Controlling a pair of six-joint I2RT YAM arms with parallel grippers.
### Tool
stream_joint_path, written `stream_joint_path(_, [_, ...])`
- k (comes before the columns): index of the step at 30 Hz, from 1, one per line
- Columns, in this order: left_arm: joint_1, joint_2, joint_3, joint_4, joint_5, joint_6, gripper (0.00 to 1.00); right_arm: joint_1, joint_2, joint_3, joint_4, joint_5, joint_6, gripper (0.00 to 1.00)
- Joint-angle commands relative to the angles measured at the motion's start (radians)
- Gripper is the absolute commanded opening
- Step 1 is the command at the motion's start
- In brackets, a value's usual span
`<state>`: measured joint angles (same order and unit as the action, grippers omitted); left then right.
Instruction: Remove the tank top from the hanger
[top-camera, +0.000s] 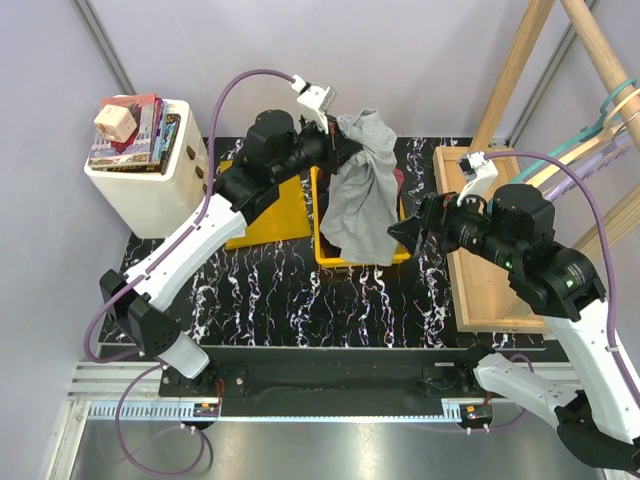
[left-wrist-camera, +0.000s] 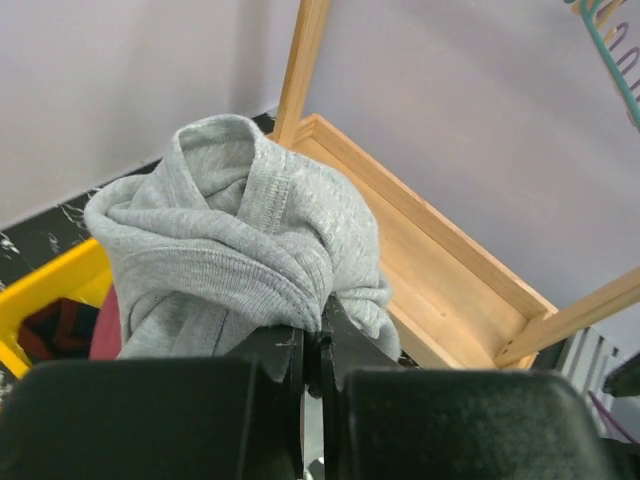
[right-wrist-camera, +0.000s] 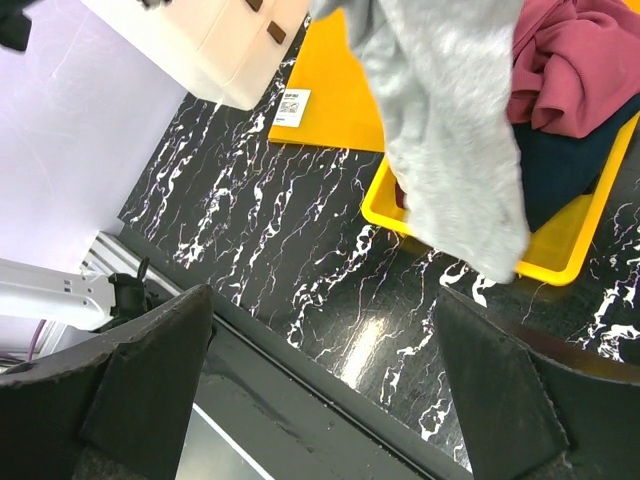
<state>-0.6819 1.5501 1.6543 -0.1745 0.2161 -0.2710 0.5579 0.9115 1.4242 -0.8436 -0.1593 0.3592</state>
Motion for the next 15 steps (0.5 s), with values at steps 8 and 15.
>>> stream_joint_path(8, [0.058, 0.053, -0.023, 0.059, 0.078, 0.069, 0.00, 0.008, 0.007, 0.002, 0.014, 0.017, -0.008, 0.98])
stream_joint_path(15, [0.056, 0.148, -0.232, 0.234, 0.137, -0.054, 0.00, 0.008, 0.013, -0.013, 0.028, 0.004, 0.001, 0.98])
